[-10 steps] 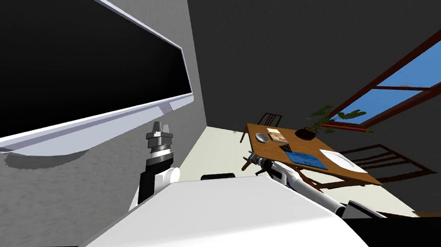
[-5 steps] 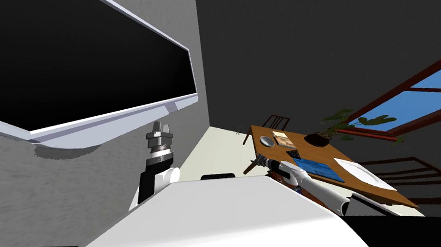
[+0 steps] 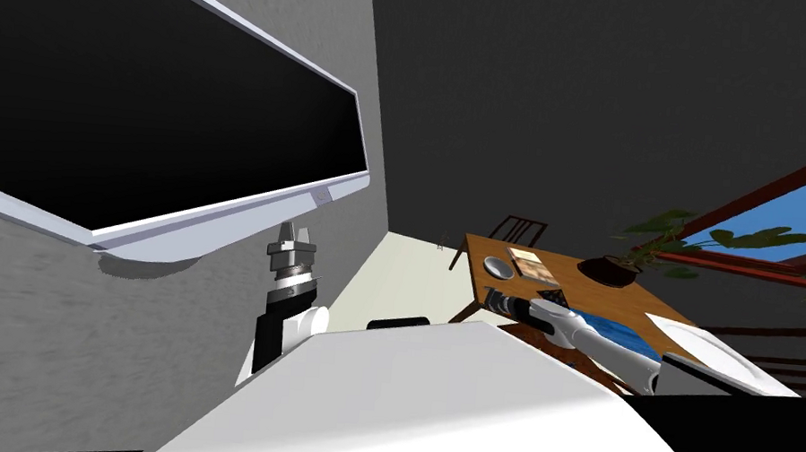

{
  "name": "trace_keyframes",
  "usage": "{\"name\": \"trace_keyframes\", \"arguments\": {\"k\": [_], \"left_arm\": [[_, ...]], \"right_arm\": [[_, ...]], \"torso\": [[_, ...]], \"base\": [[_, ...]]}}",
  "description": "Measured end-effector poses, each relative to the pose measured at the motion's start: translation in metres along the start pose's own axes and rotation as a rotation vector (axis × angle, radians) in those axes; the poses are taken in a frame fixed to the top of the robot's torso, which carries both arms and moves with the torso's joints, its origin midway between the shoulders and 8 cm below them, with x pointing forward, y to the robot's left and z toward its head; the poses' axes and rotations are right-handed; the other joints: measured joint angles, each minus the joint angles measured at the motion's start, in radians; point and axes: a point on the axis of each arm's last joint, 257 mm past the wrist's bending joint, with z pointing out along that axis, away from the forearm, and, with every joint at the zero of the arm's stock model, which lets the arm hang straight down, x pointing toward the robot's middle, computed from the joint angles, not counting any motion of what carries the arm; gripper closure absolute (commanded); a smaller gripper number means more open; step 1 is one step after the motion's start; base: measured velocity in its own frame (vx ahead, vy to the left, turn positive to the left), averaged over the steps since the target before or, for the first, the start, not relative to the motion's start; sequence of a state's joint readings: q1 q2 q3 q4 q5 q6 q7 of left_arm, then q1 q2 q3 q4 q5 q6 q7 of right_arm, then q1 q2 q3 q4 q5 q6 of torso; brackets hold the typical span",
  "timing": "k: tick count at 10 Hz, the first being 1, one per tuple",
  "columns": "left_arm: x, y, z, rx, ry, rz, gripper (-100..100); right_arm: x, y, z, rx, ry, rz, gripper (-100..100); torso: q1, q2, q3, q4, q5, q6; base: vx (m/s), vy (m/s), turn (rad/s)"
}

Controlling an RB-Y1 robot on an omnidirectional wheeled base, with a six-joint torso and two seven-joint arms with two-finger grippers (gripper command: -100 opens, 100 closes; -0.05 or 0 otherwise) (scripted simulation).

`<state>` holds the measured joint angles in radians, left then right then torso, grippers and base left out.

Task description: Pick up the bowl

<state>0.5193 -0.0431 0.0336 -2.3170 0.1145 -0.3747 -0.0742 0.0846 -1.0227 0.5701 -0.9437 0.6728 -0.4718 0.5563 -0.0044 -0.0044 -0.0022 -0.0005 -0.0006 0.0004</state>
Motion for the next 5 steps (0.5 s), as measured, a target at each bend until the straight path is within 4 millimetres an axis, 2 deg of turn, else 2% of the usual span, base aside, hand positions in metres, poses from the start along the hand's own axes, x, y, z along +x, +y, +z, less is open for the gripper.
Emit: {"name": "trace_keyframes", "arguments": {"k": [1,4,5], "left_arm": [[0.0,0.0,0.0,0.0,0.0,0.0,0],[0.0,0.0,0.0,0.0,0.0,0.0,0],[0.0,0.0,0.0,0.0,0.0,0.0,0]], "right_arm": [[0.011,-0.012,-0.007,0.013,0.029,-0.011,-100],[0.033,-0.029,-0.021,0.022,0.086,-0.035,-100],[0.037,-0.03,-0.023,0.024,0.095,-0.036,-100]], "torso": [[0.0,0.0,0.0,0.0,0.0,0.0],[0.002,0.002,0.001,0.0,0.0,0.001],[0.002,0.003,0.002,0.0,0.0,0.001]], "base": [[0.029,-0.023,0.007],[0.037,-0.026,0.077],[0.043,-0.041,0.177]]}}
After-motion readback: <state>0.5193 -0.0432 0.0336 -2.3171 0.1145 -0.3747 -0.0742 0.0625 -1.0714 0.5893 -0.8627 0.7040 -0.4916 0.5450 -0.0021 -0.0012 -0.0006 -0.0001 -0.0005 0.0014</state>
